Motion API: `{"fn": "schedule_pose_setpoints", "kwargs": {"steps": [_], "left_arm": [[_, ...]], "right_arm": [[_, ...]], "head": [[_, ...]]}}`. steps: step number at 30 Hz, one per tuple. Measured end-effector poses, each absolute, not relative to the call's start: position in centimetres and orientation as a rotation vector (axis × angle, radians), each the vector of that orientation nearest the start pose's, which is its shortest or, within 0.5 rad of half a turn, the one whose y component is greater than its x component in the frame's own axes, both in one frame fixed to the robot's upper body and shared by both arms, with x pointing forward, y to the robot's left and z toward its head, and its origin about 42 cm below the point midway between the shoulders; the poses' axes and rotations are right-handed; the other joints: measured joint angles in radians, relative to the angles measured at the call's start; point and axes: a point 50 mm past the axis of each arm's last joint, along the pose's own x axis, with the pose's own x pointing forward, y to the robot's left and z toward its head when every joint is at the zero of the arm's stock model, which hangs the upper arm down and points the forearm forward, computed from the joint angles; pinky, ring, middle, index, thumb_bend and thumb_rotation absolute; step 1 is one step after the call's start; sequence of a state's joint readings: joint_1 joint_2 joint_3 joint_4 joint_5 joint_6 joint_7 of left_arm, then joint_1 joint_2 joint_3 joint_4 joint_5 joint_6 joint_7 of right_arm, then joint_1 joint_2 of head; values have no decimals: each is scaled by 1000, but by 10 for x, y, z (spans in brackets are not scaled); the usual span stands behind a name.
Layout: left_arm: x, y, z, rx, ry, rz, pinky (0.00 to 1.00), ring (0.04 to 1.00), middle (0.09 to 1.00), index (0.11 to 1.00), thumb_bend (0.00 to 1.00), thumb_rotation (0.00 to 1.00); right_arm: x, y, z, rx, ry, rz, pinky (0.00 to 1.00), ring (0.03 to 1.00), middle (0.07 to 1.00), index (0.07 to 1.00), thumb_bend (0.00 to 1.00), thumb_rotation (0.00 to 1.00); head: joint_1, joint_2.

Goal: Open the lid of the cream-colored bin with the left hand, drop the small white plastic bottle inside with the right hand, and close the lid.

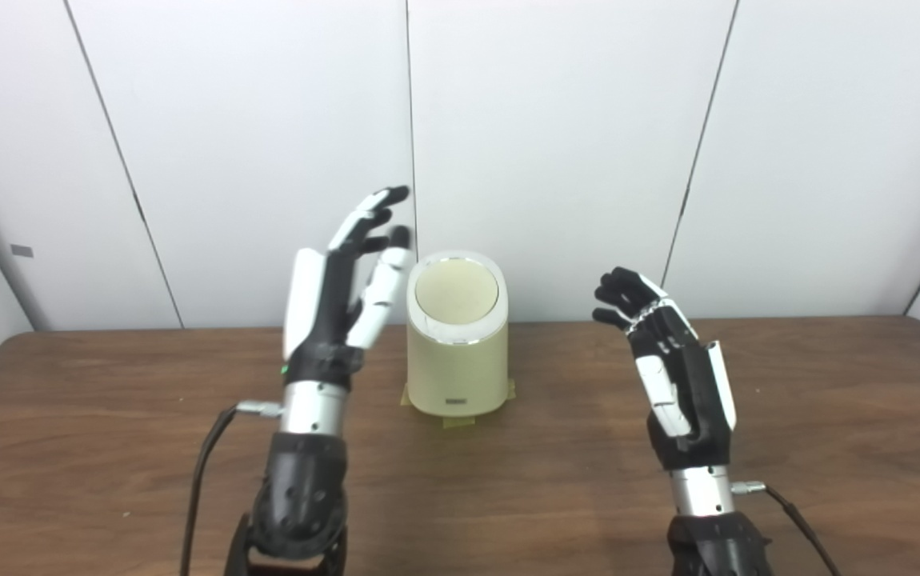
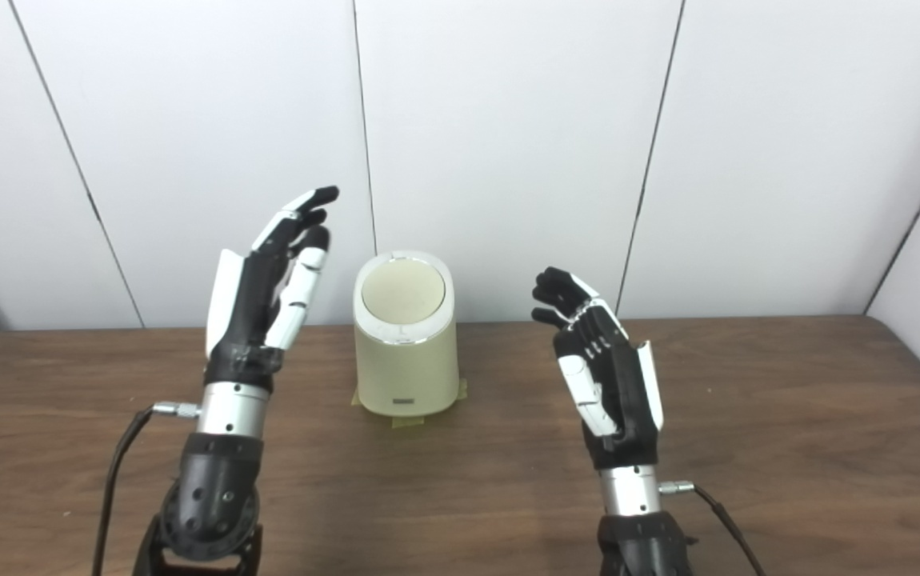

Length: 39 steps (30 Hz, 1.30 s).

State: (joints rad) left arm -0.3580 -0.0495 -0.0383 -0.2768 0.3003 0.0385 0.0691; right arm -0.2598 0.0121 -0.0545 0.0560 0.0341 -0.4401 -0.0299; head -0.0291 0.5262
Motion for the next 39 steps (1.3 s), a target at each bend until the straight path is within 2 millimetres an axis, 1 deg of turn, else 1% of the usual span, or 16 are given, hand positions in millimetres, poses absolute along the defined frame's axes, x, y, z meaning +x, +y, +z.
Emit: {"fn": "schedule_pose_setpoints", "kwargs": {"steps": [3, 5, 8, 10, 14, 17, 20, 22, 25, 28, 30, 35, 39], "left_arm": [[329, 177, 273, 137, -615, 15, 699, 793, 817, 808, 265, 710], [322, 188, 265, 117, -601, 22, 693, 788, 811, 800, 277, 690], [315, 201, 254, 102, -586, 50, 687, 782, 804, 788, 278, 621], [310, 206, 248, 84, -579, 66, 690, 784, 803, 786, 269, 592], [304, 213, 240, 57, -582, 114, 696, 781, 795, 775, 264, 567], [300, 216, 235, 15, -572, 156, 709, 782, 792, 772, 282, 539], [300, 217, 234, -20, -567, 176, 719, 786, 790, 770, 270, 529], [300, 217, 234, -34, -565, 173, 714, 781, 787, 766, 269, 517], [300, 217, 233, -29, -558, 169, 695, 775, 784, 766, 259, 479], [300, 216, 233, -20, -558, 161, 680, 771, 781, 762, 265, 438], [300, 215, 233, -10, -558, 158, 671, 766, 778, 761, 258, 424], [302, 213, 228, 72, -552, 159, 662, 759, 777, 760, 250, 394], [302, 213, 227, 71, -547, 160, 676, 766, 783, 766, 259, 422]], "right_arm": [[350, -203, 196, 61, -660, -33, 680, 763, 774, 742, 305, 654], [350, -203, 198, 51, -667, -38, 661, 743, 754, 725, 318, 573], [350, -203, 198, 56, -665, -60, 646, 725, 730, 702, 340, 463], [350, -203, 197, 59, -661, -75, 642, 720, 723, 696, 352, 427], [350, -205, 194, 49, -650, -85, 643, 727, 731, 702, 374, 413], [350, -205, 194, 53, -643, -90, 642, 730, 735, 710, 352, 393], [349, -206, 196, 61, -642, -92, 629, 715, 728, 705, 325, 367], [349, -206, 196, 68, -643, -93, 630, 714, 727, 705, 314, 379], [350, -205, 195, 72, -624, -99, 638, 729, 738, 709, 324, 389], [351, -203, 192, 68, -611, -103, 625, 716, 726, 705, 340, 439], [351, -202, 189, 52, -601, -97, 613, 710, 722, 703, 337, 450], [350, -200, 188, 45, -600, -88, 617, 703, 715, 700, 335, 412], [350, -199, 188, 46, -600, -86, 626, 705, 718, 702, 338, 399]], "head": [[2, -2], [2, -2], [3, 0], [3, 0], [8, 5], [6, 5], [8, 5], [15, 3], [11, -5], [12, -8], [12, -9], [9, -6], [11, -3]]}}
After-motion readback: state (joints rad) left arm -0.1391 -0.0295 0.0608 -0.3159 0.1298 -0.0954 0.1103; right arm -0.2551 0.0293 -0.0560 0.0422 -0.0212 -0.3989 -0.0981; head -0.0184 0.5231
